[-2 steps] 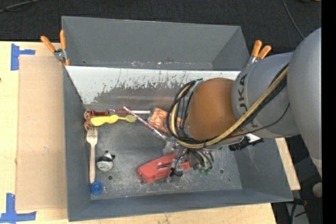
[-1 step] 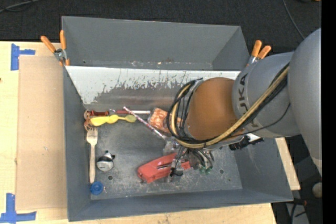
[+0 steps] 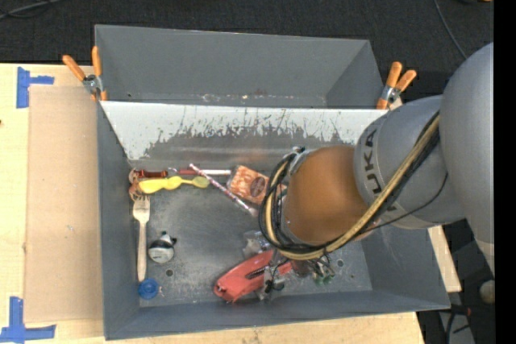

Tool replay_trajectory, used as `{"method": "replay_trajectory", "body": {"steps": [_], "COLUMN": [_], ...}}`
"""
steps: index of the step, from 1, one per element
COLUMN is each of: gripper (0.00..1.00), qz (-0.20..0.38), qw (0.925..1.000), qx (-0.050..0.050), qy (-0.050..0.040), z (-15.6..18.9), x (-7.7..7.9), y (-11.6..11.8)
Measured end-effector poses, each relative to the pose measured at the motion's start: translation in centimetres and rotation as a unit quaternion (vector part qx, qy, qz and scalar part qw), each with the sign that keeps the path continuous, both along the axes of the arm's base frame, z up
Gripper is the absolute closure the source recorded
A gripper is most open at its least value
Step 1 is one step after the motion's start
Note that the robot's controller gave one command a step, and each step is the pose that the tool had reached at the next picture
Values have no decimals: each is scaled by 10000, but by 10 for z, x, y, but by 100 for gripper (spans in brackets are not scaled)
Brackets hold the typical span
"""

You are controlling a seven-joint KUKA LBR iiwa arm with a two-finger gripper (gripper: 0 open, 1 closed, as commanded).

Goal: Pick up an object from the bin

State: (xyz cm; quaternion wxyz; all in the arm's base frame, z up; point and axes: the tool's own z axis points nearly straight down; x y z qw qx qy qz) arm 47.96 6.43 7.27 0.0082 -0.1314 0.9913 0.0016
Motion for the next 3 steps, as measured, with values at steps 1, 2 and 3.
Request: {"method": "replay_trajectory", "body": {"steps": [1, 2, 3], "gripper": [100, 100, 100], "qz": [-5, 86, 221], "qw": [10000, 9999, 9997], "qx": [1, -19, -15], "qy": [1, 116, 100], "z": [0, 61, 151], "x": [0, -5, -1], "y": [0, 5, -14]}}
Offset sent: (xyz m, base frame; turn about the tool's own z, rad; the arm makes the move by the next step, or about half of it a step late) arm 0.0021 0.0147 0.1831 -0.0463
